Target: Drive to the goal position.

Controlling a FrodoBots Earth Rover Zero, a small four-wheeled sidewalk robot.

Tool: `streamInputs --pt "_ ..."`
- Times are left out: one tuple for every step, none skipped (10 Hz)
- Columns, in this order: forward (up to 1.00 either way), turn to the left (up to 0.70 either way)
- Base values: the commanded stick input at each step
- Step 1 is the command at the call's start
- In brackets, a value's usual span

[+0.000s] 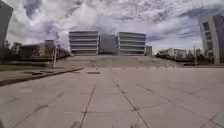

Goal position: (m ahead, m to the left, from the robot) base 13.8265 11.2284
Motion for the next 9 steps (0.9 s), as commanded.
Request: streamInputs --pt "1.0 0.0" --pt "1.0 0.0" --pt "1.0 0.0" --pt "1.0 0.0" --pt "1.0 0.0" --pt "1.0 0.0" --pt "1.0 0.0" --pt "1.0 0.0" --pt "1.0 0.0"
